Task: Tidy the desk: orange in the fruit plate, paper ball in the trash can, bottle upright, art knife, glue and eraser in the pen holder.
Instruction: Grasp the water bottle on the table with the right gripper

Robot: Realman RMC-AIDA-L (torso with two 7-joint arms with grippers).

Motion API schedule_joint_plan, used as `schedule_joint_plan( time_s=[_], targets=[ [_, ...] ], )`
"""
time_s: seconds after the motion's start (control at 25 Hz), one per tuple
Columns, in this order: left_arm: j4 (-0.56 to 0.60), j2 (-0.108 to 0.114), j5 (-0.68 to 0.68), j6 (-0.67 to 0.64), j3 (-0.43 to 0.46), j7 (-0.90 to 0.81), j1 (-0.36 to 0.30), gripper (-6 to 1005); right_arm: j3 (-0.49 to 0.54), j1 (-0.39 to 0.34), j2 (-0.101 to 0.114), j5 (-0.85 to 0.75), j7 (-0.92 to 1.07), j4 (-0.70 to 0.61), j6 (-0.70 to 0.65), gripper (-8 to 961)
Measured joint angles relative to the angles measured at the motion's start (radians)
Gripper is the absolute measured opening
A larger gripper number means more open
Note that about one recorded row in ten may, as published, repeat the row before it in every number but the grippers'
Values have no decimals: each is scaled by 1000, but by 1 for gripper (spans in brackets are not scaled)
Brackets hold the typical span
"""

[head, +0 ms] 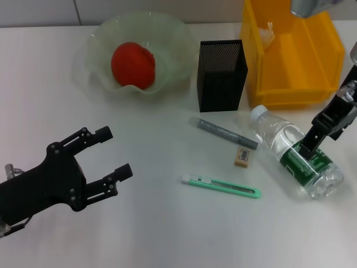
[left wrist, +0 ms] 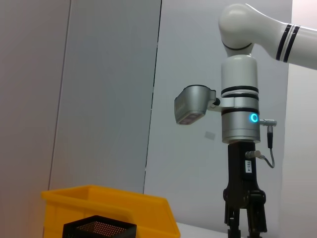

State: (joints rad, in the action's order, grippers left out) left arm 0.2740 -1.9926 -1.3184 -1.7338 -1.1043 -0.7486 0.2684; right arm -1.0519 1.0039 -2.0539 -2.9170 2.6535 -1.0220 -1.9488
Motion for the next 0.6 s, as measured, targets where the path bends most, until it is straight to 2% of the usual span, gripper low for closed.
schedule_joint_plan(
  time_s=[0.6],
  targets=[
    [1,2,2,-9,0,-2,3,813,-31,-14,-4,-1,-11,8,46,811]
  ],
)
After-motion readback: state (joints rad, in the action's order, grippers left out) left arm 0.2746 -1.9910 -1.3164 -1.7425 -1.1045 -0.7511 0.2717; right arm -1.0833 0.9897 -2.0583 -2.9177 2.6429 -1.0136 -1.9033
